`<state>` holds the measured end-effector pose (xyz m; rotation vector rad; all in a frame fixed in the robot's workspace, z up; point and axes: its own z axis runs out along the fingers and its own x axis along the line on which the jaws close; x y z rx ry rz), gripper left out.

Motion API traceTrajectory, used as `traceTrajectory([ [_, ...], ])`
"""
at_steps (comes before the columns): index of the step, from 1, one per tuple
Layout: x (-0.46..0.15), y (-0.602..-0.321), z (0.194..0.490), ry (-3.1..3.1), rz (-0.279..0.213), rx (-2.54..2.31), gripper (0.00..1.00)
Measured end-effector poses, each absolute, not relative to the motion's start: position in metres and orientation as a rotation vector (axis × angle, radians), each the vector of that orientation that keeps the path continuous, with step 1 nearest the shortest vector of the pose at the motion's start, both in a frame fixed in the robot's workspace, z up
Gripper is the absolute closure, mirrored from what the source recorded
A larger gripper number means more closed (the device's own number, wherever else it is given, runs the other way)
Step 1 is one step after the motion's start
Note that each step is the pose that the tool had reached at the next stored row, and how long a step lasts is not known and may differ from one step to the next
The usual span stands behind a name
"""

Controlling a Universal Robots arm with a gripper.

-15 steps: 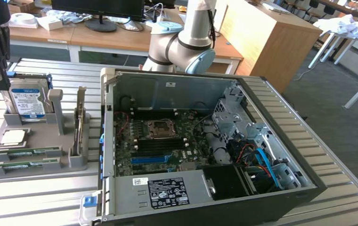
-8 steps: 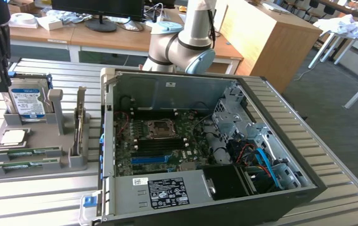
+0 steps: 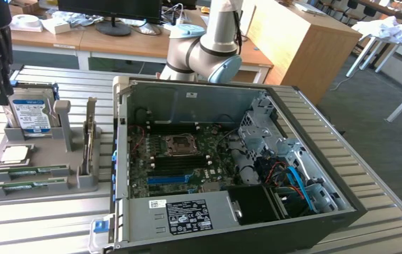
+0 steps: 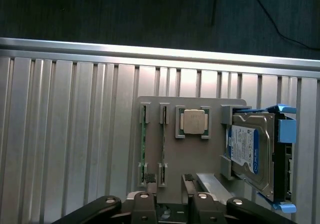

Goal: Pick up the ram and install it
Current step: 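Pick up the ram and move it above insertion slot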

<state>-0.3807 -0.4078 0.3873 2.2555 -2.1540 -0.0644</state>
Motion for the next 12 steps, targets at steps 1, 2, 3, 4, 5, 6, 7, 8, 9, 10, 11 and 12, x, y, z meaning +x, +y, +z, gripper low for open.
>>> traceTrajectory([
  [1,-0.3807,-0.4078,0.3873,-2.154,-0.064,2.255,0.69],
  [2,-0.3807,-0.4078,0.3873,-2.154,-0.064,2.256,0.63],
  [3,-0.3807,-0.4078,0.3873,-2.154,-0.064,2.256,0.63],
  [4,-0.3807,-0.4078,0.3873,-2.154,-0.064,2.255,0.63],
  [5,-0.3807,-0.4078,0.3872,-2.154,-0.064,2.255,0.63],
  [6,-0.3807,-0.4078,0.3865,-2.154,-0.064,2.256,0.63],
  [7,-0.3807,-0.4078,0.3854,-2.155,-0.062,2.257,0.63],
  [8,-0.3807,-0.4078,0.3841,-2.156,-0.061,2.257,0.63],
  [9,-0.3807,-0.4078,0.3826,-2.156,-0.06,2.258,0.63],
  [10,-0.3807,-0.4079,0.381,-2.156,-0.059,2.258,0.63],
  [11,-0.3807,-0.4078,0.3792,-2.157,-0.058,2.259,0.63],
  [12,-0.3807,-0.4078,0.3775,-2.157,-0.057,2.259,0.63],
])
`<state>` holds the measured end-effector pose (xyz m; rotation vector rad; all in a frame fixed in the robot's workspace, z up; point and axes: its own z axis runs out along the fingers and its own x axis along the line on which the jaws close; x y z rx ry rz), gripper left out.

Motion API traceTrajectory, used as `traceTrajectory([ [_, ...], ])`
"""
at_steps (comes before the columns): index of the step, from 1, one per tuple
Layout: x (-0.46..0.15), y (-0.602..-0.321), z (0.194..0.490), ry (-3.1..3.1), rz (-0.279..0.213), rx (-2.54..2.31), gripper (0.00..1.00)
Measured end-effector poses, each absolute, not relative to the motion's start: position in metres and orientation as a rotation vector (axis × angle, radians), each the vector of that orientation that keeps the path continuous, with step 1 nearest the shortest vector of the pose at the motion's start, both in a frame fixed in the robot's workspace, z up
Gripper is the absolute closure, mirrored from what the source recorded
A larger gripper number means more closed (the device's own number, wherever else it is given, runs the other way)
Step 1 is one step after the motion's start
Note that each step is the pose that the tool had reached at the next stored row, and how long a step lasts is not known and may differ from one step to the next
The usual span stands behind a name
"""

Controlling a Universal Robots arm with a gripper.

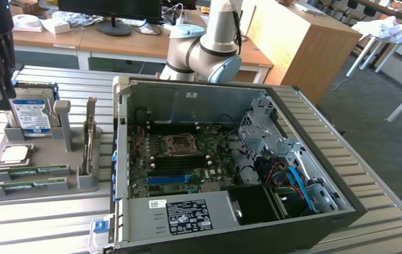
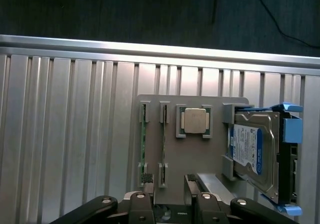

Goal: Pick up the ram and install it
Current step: 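Pick up the ram and move it above insertion slot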

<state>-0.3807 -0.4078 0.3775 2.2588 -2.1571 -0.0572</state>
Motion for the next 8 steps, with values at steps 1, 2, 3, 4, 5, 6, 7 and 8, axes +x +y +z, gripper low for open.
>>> traceTrajectory([
  [1,-0.381,-0.408,0.376,-2.157,-0.057,2.259,0.63],
  [2,-0.381,-0.408,0.374,-2.157,-0.057,2.259,0.63],
  [3,-0.381,-0.408,0.372,-2.158,-0.056,2.259,0.63],
  [4,-0.381,-0.408,0.37,-2.158,-0.056,2.259,0.63],
  [5,-0.381,-0.408,0.369,-2.157,-0.056,2.259,0.63],
  [6,-0.381,-0.408,0.367,-2.157,-0.056,2.259,0.63],
  [7,-0.381,-0.408,0.365,-2.157,-0.056,2.259,0.63],
  [8,-0.381,-0.408,0.363,-2.157,-0.056,2.259,0.63],
])
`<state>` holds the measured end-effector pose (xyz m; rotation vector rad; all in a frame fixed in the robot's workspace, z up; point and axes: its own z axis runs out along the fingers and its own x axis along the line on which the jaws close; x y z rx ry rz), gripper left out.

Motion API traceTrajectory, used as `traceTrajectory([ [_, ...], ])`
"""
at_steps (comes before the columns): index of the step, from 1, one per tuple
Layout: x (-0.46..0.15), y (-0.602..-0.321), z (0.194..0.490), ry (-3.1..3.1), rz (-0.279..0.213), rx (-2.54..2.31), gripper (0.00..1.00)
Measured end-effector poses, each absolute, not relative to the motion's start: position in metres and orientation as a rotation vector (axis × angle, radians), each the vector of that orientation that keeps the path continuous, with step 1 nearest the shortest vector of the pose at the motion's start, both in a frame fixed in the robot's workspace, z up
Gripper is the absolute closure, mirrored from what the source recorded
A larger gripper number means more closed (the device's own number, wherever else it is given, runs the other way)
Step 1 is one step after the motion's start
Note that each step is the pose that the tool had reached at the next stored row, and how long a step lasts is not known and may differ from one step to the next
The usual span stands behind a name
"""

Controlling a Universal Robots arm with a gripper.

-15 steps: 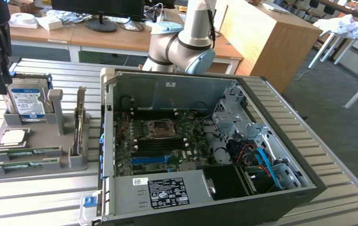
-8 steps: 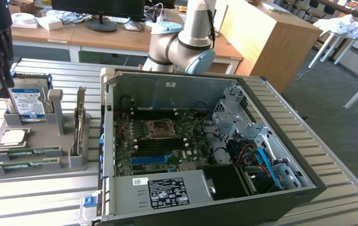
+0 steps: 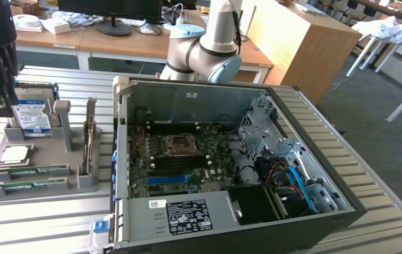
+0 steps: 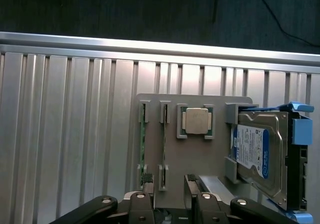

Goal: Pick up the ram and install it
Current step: 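Pick up the ram and move it above insertion slot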

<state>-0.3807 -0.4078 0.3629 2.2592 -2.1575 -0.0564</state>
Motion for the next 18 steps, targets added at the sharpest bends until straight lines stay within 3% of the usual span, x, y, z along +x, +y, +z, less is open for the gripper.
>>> traceTrajectory([
  [18,-0.381,-0.408,0.339,-2.157,-0.056,2.259,0.63],
])
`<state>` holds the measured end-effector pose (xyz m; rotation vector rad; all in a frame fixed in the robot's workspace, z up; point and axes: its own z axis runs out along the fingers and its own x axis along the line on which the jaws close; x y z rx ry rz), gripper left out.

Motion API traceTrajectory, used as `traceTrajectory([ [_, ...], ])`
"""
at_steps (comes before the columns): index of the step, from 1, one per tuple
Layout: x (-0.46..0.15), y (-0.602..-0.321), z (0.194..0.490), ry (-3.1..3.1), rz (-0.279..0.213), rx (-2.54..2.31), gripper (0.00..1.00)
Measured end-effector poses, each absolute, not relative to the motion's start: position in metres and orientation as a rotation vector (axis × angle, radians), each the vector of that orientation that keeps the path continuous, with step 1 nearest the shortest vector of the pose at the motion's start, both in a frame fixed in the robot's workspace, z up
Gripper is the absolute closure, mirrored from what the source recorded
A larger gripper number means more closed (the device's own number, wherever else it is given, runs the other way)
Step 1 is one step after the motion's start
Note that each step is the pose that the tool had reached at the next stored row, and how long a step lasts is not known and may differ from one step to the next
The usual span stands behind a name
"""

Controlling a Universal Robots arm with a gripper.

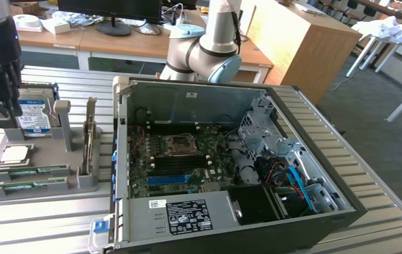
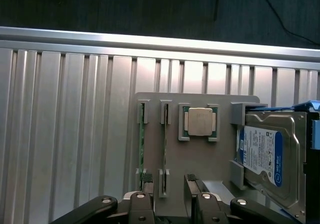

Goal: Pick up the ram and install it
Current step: 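Pick up the ram and move it above insertion slot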

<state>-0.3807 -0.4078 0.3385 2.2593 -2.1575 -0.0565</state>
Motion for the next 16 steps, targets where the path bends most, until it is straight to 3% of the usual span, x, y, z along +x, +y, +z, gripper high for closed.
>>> traceTrajectory([
  [16,-0.381,-0.408,0.322,-2.157,-0.056,2.259,0.63],
])
